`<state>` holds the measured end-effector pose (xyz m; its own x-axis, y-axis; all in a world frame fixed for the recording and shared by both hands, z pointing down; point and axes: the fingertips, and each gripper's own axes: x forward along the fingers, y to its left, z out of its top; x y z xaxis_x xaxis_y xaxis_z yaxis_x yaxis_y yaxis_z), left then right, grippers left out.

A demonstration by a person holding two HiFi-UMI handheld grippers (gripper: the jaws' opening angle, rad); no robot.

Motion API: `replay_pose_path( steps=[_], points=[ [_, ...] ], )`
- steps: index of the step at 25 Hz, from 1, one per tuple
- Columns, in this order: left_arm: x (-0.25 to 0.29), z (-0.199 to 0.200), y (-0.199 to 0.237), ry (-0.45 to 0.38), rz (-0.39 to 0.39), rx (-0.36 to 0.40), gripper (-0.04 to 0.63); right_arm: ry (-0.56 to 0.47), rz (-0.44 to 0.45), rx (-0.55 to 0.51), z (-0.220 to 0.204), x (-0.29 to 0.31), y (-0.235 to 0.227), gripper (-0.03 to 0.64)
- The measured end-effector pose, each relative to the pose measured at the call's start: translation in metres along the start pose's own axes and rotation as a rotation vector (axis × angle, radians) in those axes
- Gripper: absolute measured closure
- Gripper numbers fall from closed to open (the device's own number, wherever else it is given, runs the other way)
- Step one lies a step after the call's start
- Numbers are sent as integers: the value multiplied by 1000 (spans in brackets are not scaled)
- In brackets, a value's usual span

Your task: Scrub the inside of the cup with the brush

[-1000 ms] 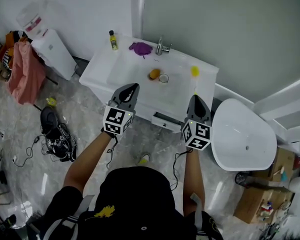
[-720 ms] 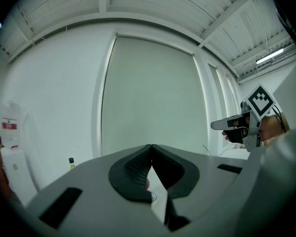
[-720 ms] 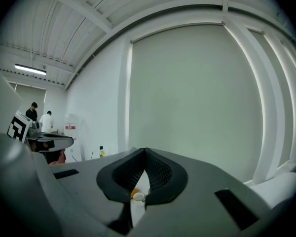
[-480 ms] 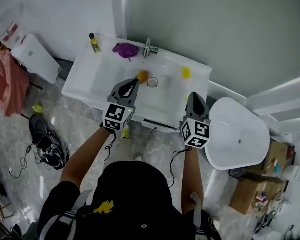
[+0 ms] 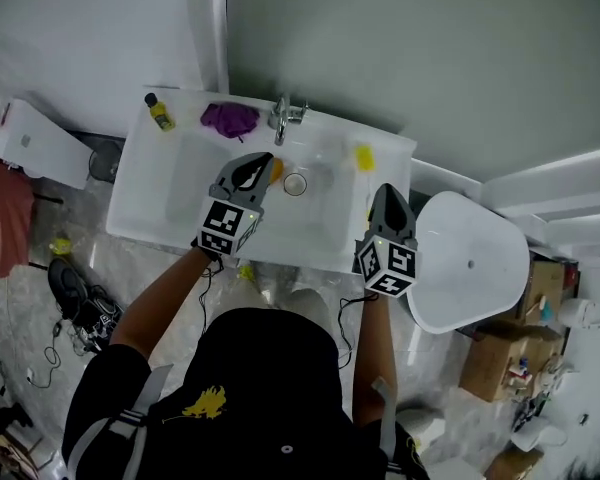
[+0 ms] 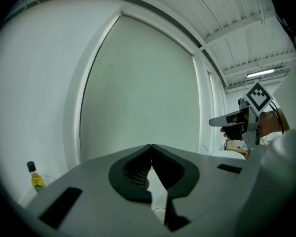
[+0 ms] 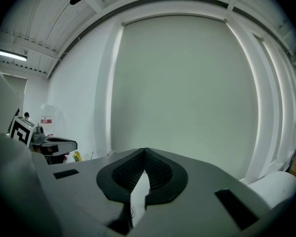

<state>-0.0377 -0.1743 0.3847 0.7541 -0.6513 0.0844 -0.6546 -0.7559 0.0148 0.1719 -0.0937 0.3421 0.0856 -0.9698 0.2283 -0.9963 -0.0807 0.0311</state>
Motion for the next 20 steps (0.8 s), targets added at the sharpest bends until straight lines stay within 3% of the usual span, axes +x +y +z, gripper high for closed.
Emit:
replay_pose_path(
  steps=[7,13,17,18,19,20],
  points=[
    [43,-9,-2,22,-15,-13,578,35,-21,4,-6,23,-31,591],
    [73,-6,-13,34,21,-8,578,34,1,-3,-2,40,-65,591],
    [83,5,-15,-12,24,-34,577,-23,44,36,11,54,-69,588],
    [85,8,-16,-40,15,-47,462,-45,67,62,14,59,-68,420],
    [88,11,-19,-59,2,-56,167,-57,93,84,17,63,-66,163],
    [91,12,-21,-64,-10,-57,160,-56,116,93,17,67,-63,164]
  ],
)
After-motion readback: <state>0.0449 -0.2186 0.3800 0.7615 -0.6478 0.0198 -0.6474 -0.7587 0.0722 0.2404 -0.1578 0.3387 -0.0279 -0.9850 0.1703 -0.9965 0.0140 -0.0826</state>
